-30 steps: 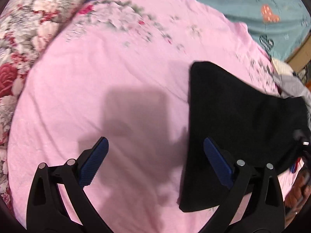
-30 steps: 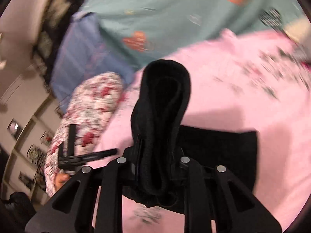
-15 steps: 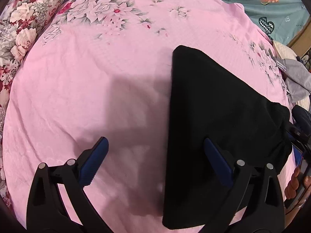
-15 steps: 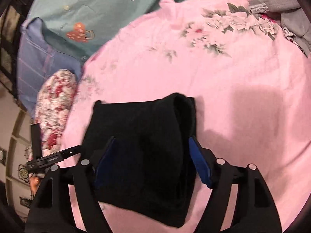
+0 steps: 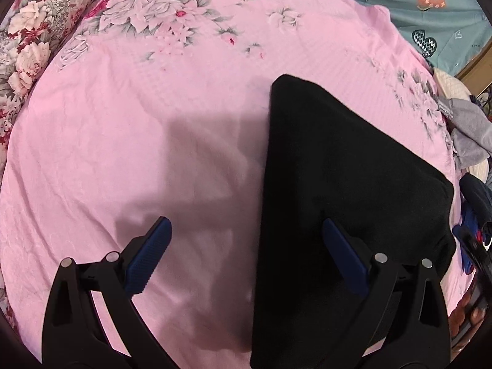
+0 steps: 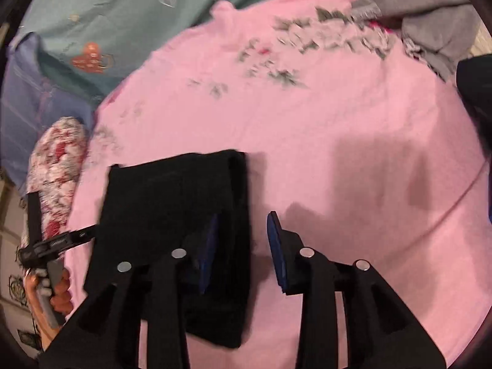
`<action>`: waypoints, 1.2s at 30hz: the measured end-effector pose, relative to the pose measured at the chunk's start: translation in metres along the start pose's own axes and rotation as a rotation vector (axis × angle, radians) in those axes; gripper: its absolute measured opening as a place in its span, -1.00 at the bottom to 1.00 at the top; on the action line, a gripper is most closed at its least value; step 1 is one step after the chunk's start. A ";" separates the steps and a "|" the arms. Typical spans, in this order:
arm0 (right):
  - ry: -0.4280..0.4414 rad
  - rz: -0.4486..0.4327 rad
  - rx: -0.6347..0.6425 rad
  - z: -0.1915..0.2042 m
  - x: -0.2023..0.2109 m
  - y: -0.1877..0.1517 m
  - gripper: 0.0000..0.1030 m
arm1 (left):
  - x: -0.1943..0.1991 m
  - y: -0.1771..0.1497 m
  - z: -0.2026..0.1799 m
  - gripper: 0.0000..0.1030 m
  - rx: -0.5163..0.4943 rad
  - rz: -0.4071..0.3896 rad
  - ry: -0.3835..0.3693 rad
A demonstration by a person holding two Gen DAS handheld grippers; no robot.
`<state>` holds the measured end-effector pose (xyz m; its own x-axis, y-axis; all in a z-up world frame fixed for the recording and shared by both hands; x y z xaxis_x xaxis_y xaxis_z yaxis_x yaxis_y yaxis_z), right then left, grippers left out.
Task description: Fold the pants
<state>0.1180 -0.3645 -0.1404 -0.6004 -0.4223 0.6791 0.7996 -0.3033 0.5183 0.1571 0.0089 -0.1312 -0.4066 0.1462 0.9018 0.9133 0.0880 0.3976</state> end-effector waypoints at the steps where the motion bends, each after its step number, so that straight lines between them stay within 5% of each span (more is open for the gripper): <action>1: 0.030 -0.011 0.013 0.008 0.009 -0.006 0.01 | 0.002 -0.002 0.001 0.94 0.006 -0.002 -0.006; 2: 0.050 -0.018 0.022 0.013 0.014 -0.011 0.24 | 0.003 -0.003 0.001 0.94 0.013 -0.002 -0.015; 3: 0.064 -0.018 0.033 0.019 0.016 -0.017 0.26 | 0.004 -0.005 0.000 0.94 0.018 0.000 -0.031; 5: 0.048 0.025 0.066 0.030 0.007 -0.029 0.24 | -0.001 -0.011 -0.005 0.94 -0.005 0.012 -0.030; 7: -0.071 0.097 0.054 0.013 -0.012 -0.040 0.14 | -0.009 -0.020 -0.008 0.94 -0.047 0.028 0.019; 11: -0.080 0.100 0.042 0.004 -0.010 -0.048 0.15 | -0.007 -0.024 -0.004 0.94 -0.043 0.029 0.016; 16: 0.086 0.059 -0.021 0.018 -0.001 -0.040 0.40 | 0.000 -0.014 -0.007 0.94 -0.019 0.057 -0.089; 21: 0.101 0.047 -0.061 0.011 -0.011 -0.027 0.42 | -0.011 -0.013 -0.022 0.94 -0.034 0.146 -0.190; 24: 0.138 0.063 -0.089 0.008 -0.019 -0.021 0.42 | -0.016 -0.009 -0.031 0.93 -0.064 0.139 -0.190; 26: 0.140 0.067 -0.083 0.007 -0.023 -0.017 0.42 | -0.017 -0.006 -0.037 0.84 -0.082 0.140 -0.199; 28: 0.149 0.070 -0.079 0.009 -0.026 -0.014 0.42 | -0.014 -0.003 -0.041 0.20 -0.108 0.138 -0.217; 31: 0.149 0.070 -0.079 0.008 -0.029 -0.009 0.42 | -0.011 -0.003 -0.046 -0.11 -0.147 0.142 -0.229; 36: 0.170 0.130 -0.056 0.007 -0.036 -0.010 0.23 | -0.017 -0.003 -0.038 -0.06 -0.143 0.172 -0.292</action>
<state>0.1314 -0.3397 -0.1668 -0.4851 -0.5977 0.6383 0.8725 -0.2820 0.3990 0.1622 -0.0310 -0.1418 -0.2170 0.4242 0.8792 0.9542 -0.0979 0.2827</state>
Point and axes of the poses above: each gripper's, at about its wrist camera, not at the fingertips, and x roughly against the way its jaws point, z to its left, y to its top, the point moved 6 cm from there along -x, roughly the way its jaws point, and after that the axes turned 5 degrees about y, right-handed, at the moved point
